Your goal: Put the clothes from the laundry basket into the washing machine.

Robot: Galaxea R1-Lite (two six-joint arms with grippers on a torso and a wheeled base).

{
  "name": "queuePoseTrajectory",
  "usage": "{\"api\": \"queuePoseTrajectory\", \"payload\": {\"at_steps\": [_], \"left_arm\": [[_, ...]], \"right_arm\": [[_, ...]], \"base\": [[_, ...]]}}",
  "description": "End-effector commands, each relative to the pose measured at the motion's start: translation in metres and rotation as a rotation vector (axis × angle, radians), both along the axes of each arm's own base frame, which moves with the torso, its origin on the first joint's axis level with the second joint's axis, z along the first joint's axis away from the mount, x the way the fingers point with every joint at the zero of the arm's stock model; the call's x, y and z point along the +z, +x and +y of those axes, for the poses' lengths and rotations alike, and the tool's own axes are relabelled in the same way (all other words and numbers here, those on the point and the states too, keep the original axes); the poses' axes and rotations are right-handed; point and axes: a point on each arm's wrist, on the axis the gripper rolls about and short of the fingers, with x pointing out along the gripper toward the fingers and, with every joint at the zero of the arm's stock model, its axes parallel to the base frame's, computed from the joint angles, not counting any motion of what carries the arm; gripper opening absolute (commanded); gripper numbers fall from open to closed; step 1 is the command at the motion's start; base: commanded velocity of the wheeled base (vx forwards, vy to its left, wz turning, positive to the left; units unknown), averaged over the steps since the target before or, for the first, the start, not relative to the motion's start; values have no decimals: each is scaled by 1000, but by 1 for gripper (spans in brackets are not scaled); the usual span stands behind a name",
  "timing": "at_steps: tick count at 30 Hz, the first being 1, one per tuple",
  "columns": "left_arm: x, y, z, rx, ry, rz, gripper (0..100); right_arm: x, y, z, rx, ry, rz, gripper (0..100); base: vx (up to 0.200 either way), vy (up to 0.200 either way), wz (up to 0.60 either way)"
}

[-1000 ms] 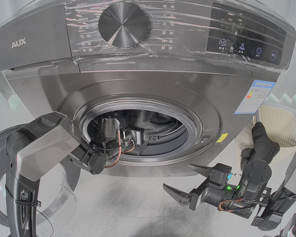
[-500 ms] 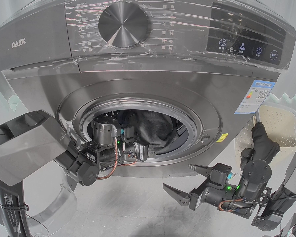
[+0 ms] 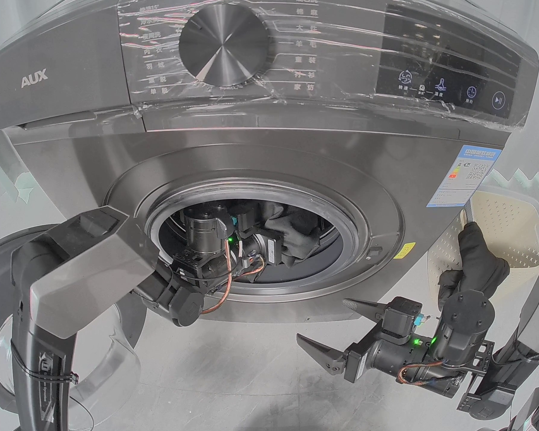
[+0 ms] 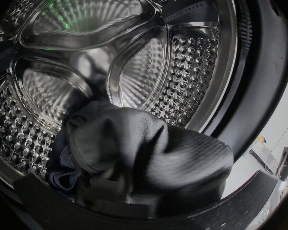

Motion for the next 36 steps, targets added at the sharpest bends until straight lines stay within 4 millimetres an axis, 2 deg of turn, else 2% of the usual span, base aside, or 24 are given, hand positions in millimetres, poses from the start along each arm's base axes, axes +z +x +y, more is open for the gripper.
{"api": "queuePoseTrajectory", "payload": {"at_steps": [1, 5, 9, 10, 12, 17, 23, 24, 29, 30, 32, 36], "left_arm": [[-17, 18, -10, 29, -26, -40, 0], [-14, 51, -17, 163, -114, -144, 0], [-8, 75, -12, 258, -183, -184, 0], [-8, 75, -12, 258, -183, -184, 0], [-2, 91, -4, 319, -210, -207, 0], [13, 103, 6, 373, -254, -241, 0], [0, 101, 6, 373, -226, -192, 0], [-1, 99, 5, 366, -221, -182, 100], [-5, 88, -1, 342, -200, -140, 100], [1, 67, -4, 290, -154, -75, 100], [7, 49, -7, 230, -122, -23, 100], [20, 24, -5, 187, -78, 36, 100]], "right_arm": [[0, 0, 0, 0, -1, 1, 100], [0, 0, 0, 0, 0, 2, 100], [-3, 0, 1, 0, -6, 7, 100], [-3, 0, 1, 0, -6, 7, 100], [-4, 1, 1, 1, -9, 11, 100], [-5, 1, 1, 1, -11, 13, 100], [-7, 1, 2, 3, -18, 19, 100], [-7, 1, 2, 3, -19, 20, 100], [-7, 2, 1, 1, -17, 18, 100], [-7, 2, 1, 1, -17, 18, 100], [-7, 2, 1, 1, -17, 18, 100], [-7, 1, 2, 3, -17, 18, 100]], "base": [[0, 0, 0], [0, 0, 0], [0, 0, 0], [0, 0, 0], [0, 0, 0], [0, 0, 0], [0, 0, 0], [0, 0, 0], [0, 0, 0], [0, 0, 0], [0, 0, 0], [0, 0, 0]]}}
